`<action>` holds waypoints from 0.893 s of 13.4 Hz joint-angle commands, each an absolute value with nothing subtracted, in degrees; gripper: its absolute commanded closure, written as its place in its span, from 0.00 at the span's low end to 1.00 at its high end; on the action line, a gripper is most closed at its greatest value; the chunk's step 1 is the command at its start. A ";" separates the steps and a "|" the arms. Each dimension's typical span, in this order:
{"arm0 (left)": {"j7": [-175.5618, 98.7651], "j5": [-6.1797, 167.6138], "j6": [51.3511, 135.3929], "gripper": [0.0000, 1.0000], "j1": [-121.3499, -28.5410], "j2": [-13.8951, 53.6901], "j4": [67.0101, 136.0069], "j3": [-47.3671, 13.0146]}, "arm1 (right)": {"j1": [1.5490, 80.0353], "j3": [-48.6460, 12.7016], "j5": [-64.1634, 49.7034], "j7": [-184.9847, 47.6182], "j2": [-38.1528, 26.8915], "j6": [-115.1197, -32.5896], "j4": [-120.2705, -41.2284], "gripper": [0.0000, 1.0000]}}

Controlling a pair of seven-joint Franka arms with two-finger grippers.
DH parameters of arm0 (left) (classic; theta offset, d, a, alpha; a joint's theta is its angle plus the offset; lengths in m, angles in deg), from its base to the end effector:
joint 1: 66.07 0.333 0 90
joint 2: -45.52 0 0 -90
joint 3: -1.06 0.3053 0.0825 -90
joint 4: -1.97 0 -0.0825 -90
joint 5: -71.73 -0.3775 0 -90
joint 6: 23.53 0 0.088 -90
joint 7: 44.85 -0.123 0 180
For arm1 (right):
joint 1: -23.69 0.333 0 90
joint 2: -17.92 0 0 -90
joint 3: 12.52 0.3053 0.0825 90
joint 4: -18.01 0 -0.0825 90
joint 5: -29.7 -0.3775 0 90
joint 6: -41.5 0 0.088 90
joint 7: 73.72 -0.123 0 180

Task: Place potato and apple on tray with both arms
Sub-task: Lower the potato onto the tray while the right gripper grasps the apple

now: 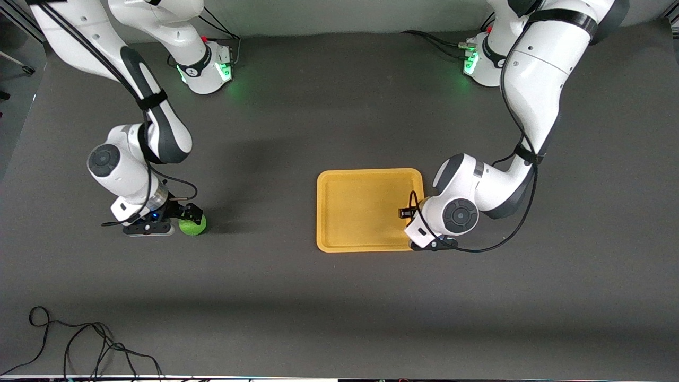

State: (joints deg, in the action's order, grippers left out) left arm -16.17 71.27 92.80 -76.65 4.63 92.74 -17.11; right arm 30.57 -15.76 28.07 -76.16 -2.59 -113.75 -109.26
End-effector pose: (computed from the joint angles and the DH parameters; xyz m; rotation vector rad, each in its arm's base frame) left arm 0.5846 -0.2969 0.1979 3.0367 0.0655 -0.4656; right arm 0.5576 0.0341 0.2045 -3.1338 -0.0012 -0.2060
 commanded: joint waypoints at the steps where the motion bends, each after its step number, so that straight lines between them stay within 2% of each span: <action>1: -14.53 70.41 93.19 0.12 -77.41 5.88 93.64 -16.60 | 30.64 -15.86 28.03 -74.33 -5.71 -117.31 -108.64 0.00; 2: -14.53 70.41 93.28 0.06 -77.50 5.88 93.64 -16.60 | 30.38 -15.86 28.03 -73.29 -6.42 -117.66 -108.55 0.10; 3: -14.53 70.32 93.28 0.01 -77.50 5.88 93.55 -16.60 | 30.37 -15.86 28.03 -72.84 -6.42 -117.58 -108.55 0.41; 4: -14.61 70.23 93.28 0.01 -77.15 5.97 93.47 -16.60 | 30.37 -15.86 28.03 -72.92 -6.25 -117.23 -108.38 0.51; 7: -15.23 70.14 91.79 0.00 -76.09 8.59 93.03 -16.60 | 30.46 -15.86 27.86 -73.10 -2.93 -111.99 -106.98 0.53; 12: -18.11 70.14 90.13 0.00 -68.02 16.24 91.80 -16.78 | 30.64 -15.95 27.77 -73.45 6.04 -80.63 -91.80 0.53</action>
